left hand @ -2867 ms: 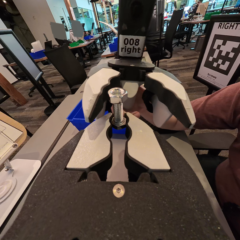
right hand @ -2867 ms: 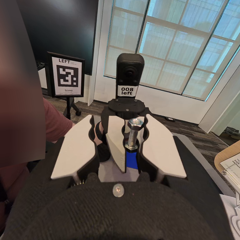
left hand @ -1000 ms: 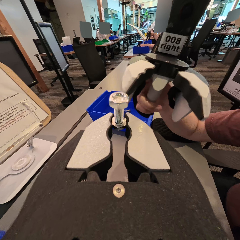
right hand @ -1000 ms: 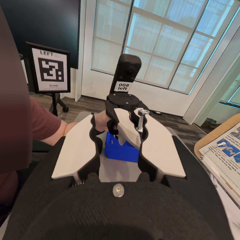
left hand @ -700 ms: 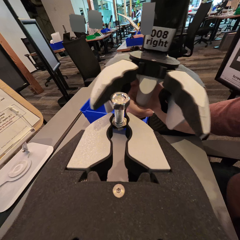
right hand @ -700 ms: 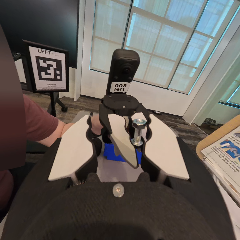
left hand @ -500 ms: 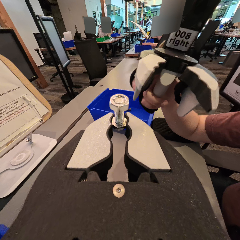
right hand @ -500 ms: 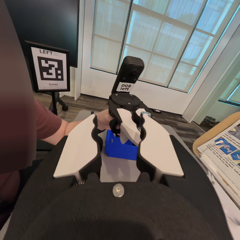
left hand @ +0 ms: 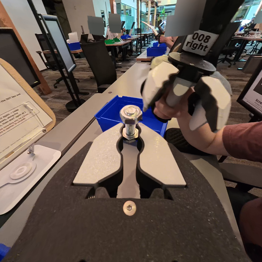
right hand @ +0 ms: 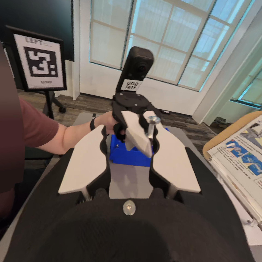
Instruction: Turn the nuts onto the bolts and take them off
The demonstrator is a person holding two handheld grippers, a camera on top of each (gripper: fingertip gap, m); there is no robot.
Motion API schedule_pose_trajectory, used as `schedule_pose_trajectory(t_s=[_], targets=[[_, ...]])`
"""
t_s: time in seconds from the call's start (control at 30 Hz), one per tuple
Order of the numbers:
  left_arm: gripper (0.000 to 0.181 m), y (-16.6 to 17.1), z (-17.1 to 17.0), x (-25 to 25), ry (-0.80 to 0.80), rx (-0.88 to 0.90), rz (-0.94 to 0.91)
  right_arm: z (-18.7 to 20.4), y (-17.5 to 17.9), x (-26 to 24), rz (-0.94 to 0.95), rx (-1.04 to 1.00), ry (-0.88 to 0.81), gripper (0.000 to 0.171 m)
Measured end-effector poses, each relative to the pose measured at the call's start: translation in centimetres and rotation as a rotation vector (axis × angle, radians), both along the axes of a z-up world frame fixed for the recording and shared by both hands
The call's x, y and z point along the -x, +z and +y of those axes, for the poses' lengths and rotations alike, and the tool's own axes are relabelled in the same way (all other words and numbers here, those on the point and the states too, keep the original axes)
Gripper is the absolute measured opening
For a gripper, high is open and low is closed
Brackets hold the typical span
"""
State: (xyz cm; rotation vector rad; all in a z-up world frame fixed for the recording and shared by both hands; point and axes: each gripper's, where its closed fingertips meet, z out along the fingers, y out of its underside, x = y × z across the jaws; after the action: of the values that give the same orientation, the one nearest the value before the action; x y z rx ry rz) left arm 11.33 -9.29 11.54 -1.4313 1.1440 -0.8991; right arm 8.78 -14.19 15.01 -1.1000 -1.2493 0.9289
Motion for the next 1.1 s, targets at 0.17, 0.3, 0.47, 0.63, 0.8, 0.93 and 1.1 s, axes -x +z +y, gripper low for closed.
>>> schedule_pose_trajectory(t_s=[0.17,0.3,0.47,0.63,0.8,0.93,1.1], targets=[[0.014,-1.3,-1.5,-1.8,-0.054,-0.034,0.075,1.0,-0.4,1.1,0.036,-0.003,-0.036,0.078],[0.014,-1.4,-0.7,-1.6,-0.006,-0.049,0.085,0.4,-1.0,1.3,-0.030,-0.012,-0.023,0.080],[0.014,-0.3,0.0,-0.2,-0.003,0.010,0.010,-0.7,0.2,-0.3,-0.028,-0.005,-0.012,0.064],[0.014,-1.2,-1.5,-1.9,-0.056,-0.021,0.064,0.9,-1.1,1.4,-0.042,-0.058,-0.101,0.081],[0.014,-1.5,-0.5,-1.5,-0.005,-0.030,0.079,0.7,-2.0,1.6,-0.127,-0.079,-0.121,0.083],[0.014,-0.5,0.6,0.1,0.020,0.021,0.013,-1.8,-0.8,0.2,-0.124,-0.023,-0.029,0.061],[0.014,-0.4,-0.6,-0.4,-0.023,-0.004,0.033,0.8,-0.4,-0.3,-0.075,-0.030,-0.141,0.054]])
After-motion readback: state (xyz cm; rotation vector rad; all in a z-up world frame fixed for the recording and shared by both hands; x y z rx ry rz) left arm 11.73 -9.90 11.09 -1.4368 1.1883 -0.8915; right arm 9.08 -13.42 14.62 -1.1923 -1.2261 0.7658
